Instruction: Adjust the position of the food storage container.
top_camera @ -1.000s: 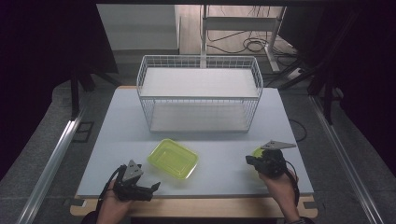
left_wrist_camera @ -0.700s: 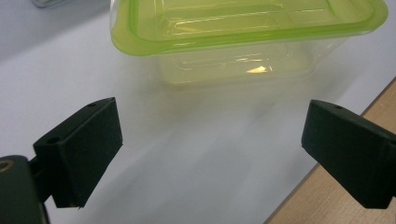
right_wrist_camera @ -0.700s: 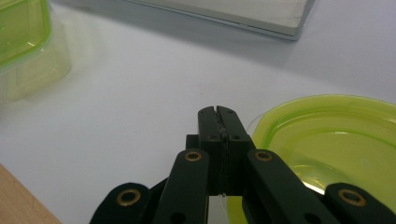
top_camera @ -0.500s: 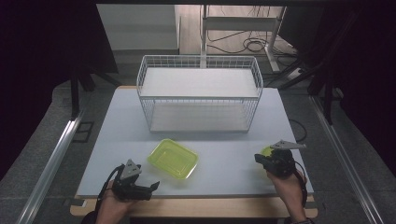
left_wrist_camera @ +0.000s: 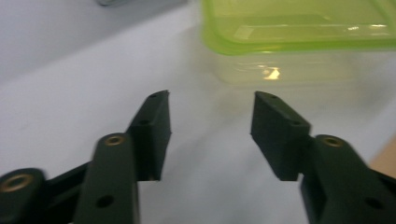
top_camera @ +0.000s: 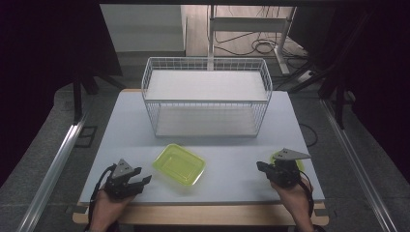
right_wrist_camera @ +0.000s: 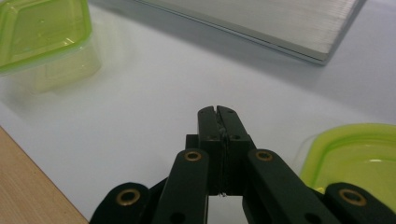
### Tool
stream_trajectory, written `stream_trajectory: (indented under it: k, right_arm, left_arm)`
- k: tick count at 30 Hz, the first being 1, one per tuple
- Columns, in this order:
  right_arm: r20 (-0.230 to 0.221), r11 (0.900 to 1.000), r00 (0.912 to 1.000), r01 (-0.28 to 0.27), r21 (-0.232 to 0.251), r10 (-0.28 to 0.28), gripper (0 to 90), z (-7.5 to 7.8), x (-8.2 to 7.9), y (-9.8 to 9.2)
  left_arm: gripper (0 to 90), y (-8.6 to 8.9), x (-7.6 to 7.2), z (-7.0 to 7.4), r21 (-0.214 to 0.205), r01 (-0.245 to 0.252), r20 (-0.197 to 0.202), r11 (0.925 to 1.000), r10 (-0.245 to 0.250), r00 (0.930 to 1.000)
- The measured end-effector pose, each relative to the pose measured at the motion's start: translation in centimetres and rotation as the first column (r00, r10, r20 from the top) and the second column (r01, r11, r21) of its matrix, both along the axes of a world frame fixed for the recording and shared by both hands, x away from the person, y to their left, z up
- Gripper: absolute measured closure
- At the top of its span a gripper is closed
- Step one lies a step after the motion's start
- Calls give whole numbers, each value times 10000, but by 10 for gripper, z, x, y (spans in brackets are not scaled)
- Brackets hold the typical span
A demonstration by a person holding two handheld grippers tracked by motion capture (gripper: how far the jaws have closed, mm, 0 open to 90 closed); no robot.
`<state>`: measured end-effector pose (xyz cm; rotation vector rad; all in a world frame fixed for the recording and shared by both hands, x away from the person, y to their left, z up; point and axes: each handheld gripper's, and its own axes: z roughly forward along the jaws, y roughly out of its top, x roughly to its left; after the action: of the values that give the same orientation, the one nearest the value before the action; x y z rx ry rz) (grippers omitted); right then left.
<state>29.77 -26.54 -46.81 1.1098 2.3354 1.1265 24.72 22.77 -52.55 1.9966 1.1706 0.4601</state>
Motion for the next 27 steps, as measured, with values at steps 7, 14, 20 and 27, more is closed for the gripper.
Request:
stream_trajectory:
  k: [7,14,20,27]
  right_arm:
    - [-226,9991,9990,-383,200,387,889,-4,-1,8]
    - [-394,9971,9966,-711,258,720,888,-7,-4,20]
    - [-521,9949,9937,-985,211,995,885,-12,-6,31]
    - [-632,9926,9907,-1202,149,1209,885,-15,-8,39]
  left_arm:
    - [705,4,23,-3,-71,-69,54,10000,70,10000]
    - [767,-4,53,-5,84,255,185,9996,-257,9995]
    - [779,-18,62,-5,311,820,164,9961,-826,9964]
    - [779,-33,55,-4,331,1532,-35,9876,-1531,9882]
